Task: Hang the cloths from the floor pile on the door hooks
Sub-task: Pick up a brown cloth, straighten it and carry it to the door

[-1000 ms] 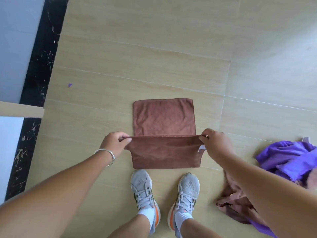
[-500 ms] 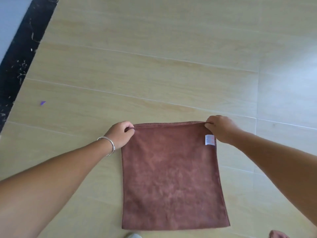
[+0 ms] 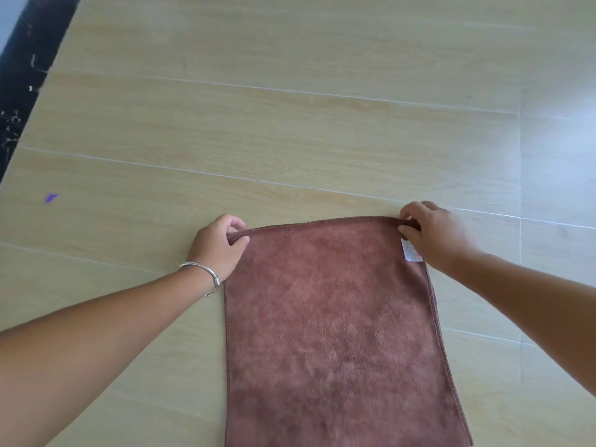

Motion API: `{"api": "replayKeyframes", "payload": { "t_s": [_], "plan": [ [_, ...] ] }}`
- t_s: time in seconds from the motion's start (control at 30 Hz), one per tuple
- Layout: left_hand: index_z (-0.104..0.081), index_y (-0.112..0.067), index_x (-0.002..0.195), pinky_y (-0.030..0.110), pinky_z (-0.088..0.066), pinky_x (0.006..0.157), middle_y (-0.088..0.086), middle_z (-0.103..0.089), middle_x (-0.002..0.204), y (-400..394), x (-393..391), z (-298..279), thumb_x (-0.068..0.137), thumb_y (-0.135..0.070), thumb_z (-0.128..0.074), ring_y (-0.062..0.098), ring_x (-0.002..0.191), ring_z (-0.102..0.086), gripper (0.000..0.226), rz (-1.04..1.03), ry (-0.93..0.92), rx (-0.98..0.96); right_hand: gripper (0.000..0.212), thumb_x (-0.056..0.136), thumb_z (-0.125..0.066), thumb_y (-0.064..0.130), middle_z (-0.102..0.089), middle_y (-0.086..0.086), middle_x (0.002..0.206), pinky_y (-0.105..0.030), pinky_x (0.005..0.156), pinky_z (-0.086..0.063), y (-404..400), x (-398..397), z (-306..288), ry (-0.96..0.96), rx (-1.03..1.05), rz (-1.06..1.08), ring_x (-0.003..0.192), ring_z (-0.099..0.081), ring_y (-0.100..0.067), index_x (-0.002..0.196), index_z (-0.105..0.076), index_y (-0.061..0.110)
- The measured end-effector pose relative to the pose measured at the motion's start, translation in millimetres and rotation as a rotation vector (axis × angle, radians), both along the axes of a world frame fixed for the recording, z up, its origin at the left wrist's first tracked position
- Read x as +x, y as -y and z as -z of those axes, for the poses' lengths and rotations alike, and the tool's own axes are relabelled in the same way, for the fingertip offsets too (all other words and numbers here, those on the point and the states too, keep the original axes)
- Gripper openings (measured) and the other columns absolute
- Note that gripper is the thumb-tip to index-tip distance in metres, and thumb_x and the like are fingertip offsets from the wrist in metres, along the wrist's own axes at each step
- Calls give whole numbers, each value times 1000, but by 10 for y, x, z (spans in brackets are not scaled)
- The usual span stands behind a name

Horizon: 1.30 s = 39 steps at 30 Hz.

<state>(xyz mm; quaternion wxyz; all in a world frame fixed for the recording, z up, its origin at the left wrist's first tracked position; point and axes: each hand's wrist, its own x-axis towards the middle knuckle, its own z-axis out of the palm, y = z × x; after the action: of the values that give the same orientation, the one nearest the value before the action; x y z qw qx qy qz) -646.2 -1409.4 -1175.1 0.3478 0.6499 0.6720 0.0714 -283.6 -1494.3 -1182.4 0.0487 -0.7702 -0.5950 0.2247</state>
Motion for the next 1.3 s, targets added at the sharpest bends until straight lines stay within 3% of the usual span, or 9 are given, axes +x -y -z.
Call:
{"api": "replayKeyframes", "payload": {
  "t_s": [0.17,0.3,0.43,0.5,0.73,0.9,0.97,1.07,1.3],
  "plan": [
    [-56,-14,123,42,-43,97,11,-53,125,225,93,-194,74,-11,-65,31,114,-52,49,352,-261,316,33,83,-51,25,-57,-8,116,-42,87,-45,200,-330,-147,147,302,-383,102,-55,-32,116,-53,21],
    [-34,-23,148,56,-31,110,11,-29,155,1014,179,-113,82,-52,-55,29,142,-29,75,859,-403,253,51,82,-61,40,-52,-10,138,-51,105,-38,724,-708,-22,151,149,-682,129,-46,-31,128,-56,21],
    [20,-32,149,60,-2,114,5,28,157,1186,170,82,86,-69,-25,23,145,24,86,974,-532,74,71,85,-46,62,-35,-10,153,-59,109,-29,816,-786,-39,254,-125,-766,141,-29,-33,144,-42,23],
    [34,-35,141,58,5,114,2,39,152,979,198,116,84,-72,-18,21,141,33,85,994,-542,97,74,87,-37,65,-26,-9,156,-59,112,-23,674,-768,-68,287,-167,-775,144,-22,-32,149,-32,25],
    [18,-29,149,51,-1,118,6,20,159,-33,493,22,95,-62,-26,22,147,14,77,897,-795,175,72,94,-24,62,8,-4,161,-46,119,-3,-263,-717,-64,402,-179,-620,147,9,-25,152,5,29],
    [5,-27,153,44,-8,119,4,9,161,53,544,-55,98,-50,-32,20,148,4,70,864,-657,207,65,99,-36,44,-2,-9,161,-44,119,-8,-265,-907,-147,286,-86,-480,148,0,-26,153,-8,22],
    [3,-27,153,49,-10,118,4,8,162,303,394,-44,93,-60,-29,20,148,4,75,945,-602,236,66,95,-43,48,-15,-11,160,-44,118,-14,67,-980,-164,204,-16,-551,147,-13,-26,151,-22,21],
    [-24,-21,152,62,-26,109,10,-15,160,687,117,22,86,-66,-32,26,147,-17,81,1080,-545,286,69,89,-45,55,-28,-12,156,-50,115,-24,654,-944,-58,187,-42,-650,144,-26,-28,147,-37,19],
    [-21,-22,152,64,-28,106,10,-16,159,689,-38,50,86,-66,-29,28,145,-22,80,1188,-615,263,75,90,-33,63,-19,-11,158,-50,117,-19,534,-708,4,277,-127,-791,146,-19,-29,151,-27,21]
  ]
}}
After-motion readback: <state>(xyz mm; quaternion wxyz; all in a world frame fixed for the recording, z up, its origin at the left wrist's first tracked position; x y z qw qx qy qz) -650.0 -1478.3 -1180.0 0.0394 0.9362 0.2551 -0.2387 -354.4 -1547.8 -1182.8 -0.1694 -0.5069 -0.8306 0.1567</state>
